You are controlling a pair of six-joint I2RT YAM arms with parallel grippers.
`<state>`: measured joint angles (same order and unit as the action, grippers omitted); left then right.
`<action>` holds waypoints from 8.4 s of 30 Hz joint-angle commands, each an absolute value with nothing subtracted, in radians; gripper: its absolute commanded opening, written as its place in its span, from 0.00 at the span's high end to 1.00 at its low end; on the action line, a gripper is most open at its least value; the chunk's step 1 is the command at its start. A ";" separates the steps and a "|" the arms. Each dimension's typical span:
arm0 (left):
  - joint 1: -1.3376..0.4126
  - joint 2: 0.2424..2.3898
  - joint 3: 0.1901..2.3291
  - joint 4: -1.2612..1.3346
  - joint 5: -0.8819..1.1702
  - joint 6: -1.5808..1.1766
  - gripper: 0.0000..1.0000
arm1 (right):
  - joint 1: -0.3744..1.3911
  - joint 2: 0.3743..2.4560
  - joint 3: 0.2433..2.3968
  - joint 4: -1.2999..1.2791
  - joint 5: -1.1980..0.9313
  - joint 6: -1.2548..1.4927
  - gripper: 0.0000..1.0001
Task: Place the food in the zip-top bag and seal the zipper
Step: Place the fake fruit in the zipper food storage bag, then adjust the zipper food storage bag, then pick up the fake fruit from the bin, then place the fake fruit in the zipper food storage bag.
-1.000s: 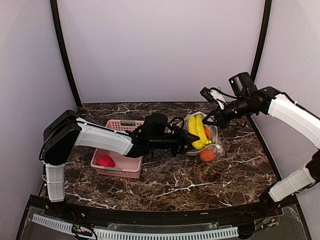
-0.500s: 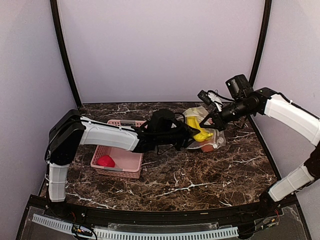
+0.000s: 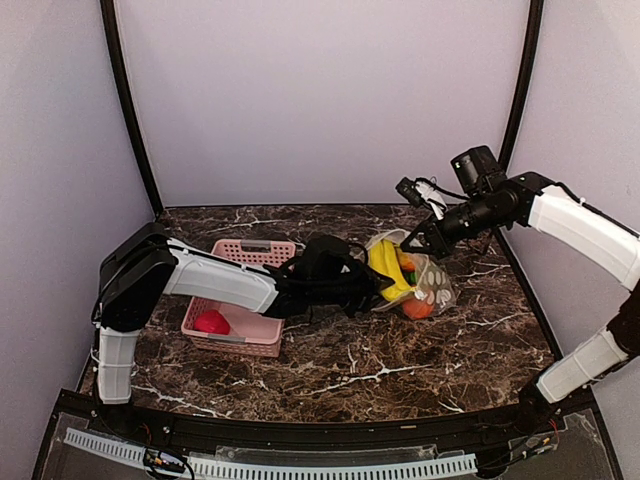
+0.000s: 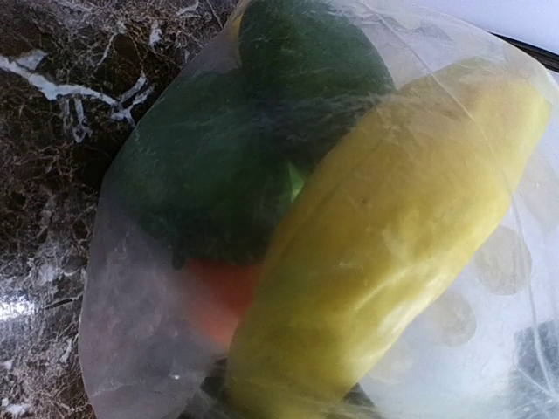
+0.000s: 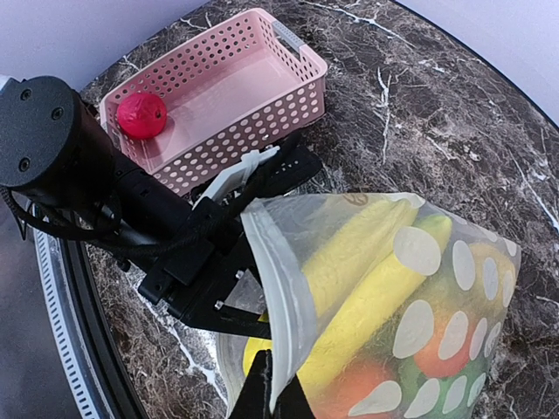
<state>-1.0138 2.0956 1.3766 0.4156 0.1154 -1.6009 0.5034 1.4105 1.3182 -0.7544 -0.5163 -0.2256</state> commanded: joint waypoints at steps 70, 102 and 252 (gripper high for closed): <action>-1.326 2.093 1.785 -0.531 -0.294 0.602 0.75 | 0.457 1.405 1.292 -0.759 -0.660 -0.264 1.00; -1.333 1.943 1.905 -0.591 -0.457 0.666 0.99 | 0.442 1.445 1.488 -0.883 -0.483 -0.303 1.00; -1.244 1.831 1.445 0.089 0.018 -0.169 0.57 | 0.437 1.526 1.308 -0.871 -0.736 -0.333 1.00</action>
